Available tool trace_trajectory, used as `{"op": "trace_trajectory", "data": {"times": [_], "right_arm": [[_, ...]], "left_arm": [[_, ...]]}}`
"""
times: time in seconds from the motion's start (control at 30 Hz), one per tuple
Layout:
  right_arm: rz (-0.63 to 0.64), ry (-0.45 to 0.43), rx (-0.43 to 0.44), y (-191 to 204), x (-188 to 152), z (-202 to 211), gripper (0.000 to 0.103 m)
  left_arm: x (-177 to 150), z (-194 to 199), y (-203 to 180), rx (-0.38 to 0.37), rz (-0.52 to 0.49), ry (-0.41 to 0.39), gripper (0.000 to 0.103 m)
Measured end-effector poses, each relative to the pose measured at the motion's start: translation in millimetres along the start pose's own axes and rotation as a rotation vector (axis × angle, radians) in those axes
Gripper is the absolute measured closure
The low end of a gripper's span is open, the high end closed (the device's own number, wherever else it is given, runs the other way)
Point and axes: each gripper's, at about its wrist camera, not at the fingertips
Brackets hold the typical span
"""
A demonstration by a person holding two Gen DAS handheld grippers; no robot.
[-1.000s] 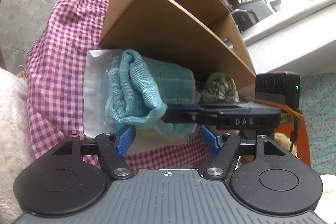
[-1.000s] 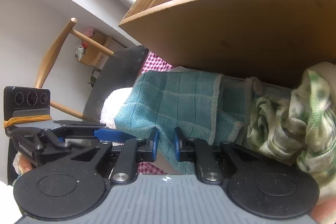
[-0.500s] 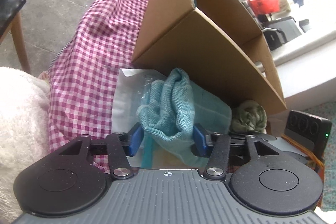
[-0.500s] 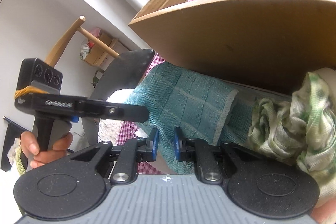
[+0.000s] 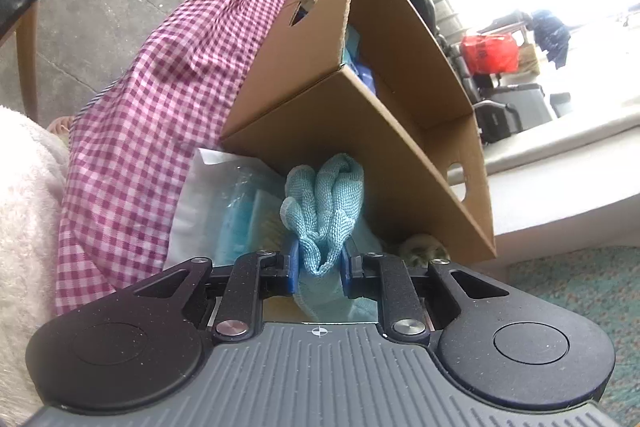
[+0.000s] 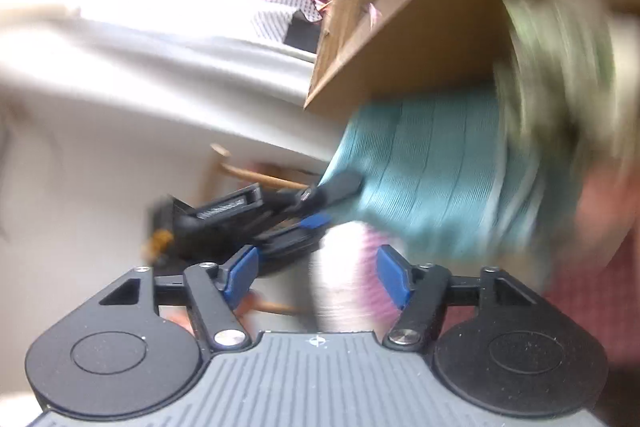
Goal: Organize soft objects
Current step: 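Carry the folded towel into the cardboard box with both grippers and open them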
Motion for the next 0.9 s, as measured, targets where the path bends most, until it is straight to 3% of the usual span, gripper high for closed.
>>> {"op": "trace_trajectory", "data": {"times": [0.13, 0.2, 0.3, 0.33, 0.43, 0.5, 0.63, 0.67, 0.77, 0.9], "right_arm": [[-0.368, -0.099, 0.11, -54, -32, -18, 0.034], [-0.407, -0.149, 0.075, -60, -39, -21, 0.034], [-0.44, -0.196, 0.145, -57, -40, -24, 0.034], [-0.448, -0.213, 0.13, -57, -40, -23, 0.034], [-0.454, -0.239, 0.045, -58, -39, -18, 0.036], [-0.458, -0.25, 0.02, -56, -41, -18, 0.043], [-0.427, -0.273, -0.028, -55, -41, -14, 0.066], [-0.409, -0.276, -0.04, -53, -38, -10, 0.074], [-0.32, -0.288, -0.069, -33, -33, -9, 0.081], [-0.157, -0.29, -0.098, 6, -23, -5, 0.083]], "left_arm": [[-2, 0, -3, -0.017, 0.013, 0.002, 0.085], [-3, 1, -2, -0.029, 0.021, 0.013, 0.085], [-6, 8, 1, -0.049, 0.025, 0.01, 0.085], [-7, 11, 3, -0.059, 0.031, 0.009, 0.085], [-9, 19, 7, -0.086, 0.039, -0.005, 0.085], [-10, 26, 9, -0.093, 0.036, -0.017, 0.085], [-11, 35, 13, -0.107, 0.022, -0.032, 0.085], [-11, 36, 12, -0.109, 0.017, -0.033, 0.085], [-12, 44, 9, -0.125, -0.008, -0.04, 0.085], [-16, 62, -3, -0.165, -0.064, -0.062, 0.085]]}}
Point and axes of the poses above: each gripper's, at about its wrist camera, not at the fingertips, and z roughly against the way its jaws point, y to its left, x to its top, and after that the axes turned 14 degrees about z, right-handed
